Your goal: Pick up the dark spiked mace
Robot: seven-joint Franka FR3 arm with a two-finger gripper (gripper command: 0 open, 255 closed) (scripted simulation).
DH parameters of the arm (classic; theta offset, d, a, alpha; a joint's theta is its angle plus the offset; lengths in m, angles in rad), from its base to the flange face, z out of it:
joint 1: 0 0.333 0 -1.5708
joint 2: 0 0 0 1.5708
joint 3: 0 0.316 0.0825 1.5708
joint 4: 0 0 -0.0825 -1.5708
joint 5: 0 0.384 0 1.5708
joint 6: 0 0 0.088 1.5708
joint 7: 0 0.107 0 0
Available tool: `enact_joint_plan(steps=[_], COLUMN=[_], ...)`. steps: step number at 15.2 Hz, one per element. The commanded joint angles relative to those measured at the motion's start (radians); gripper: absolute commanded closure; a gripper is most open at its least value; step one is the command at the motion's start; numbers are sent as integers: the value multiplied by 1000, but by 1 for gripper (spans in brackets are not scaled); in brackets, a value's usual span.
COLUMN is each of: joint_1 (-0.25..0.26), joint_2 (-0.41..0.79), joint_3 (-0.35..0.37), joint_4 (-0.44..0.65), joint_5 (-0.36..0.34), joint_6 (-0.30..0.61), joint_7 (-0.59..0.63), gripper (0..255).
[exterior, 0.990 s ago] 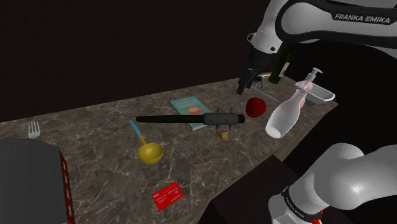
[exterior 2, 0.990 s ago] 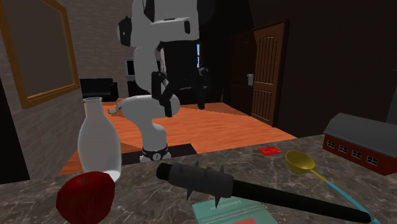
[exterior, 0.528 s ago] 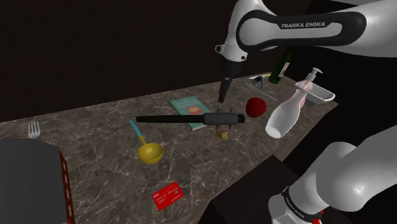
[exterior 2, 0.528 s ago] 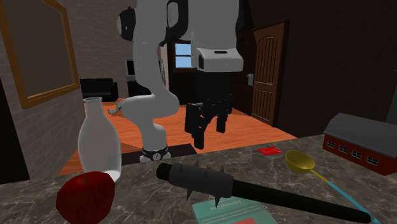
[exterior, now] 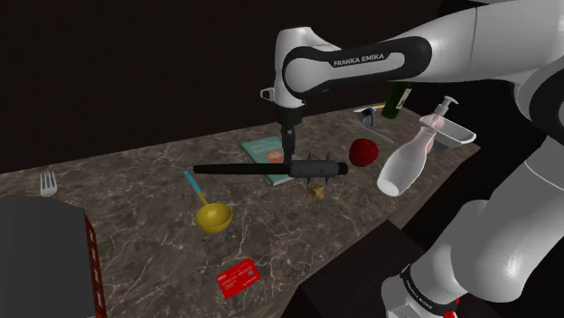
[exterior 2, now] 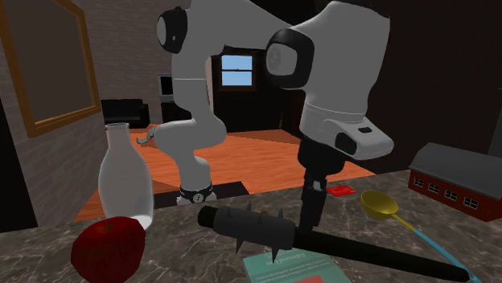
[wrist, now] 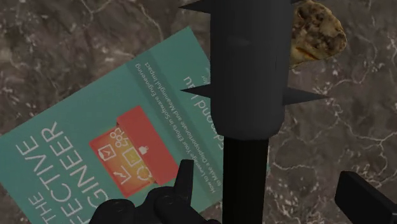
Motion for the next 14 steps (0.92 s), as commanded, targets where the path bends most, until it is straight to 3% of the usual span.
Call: enact_joint_plan(steps=[1,9,10,14], joint_1=[8,8,8,9], joint_2=[31,64,64,63], joint_3=[8,8,8,9], joint_4=[3,-48,-49,-50], joint_5=[-6,-8,-8,-8], joint_6=[17,101,101,101], joint_7=[-24,-23,-23,-22], gripper=[0,0,255,255])
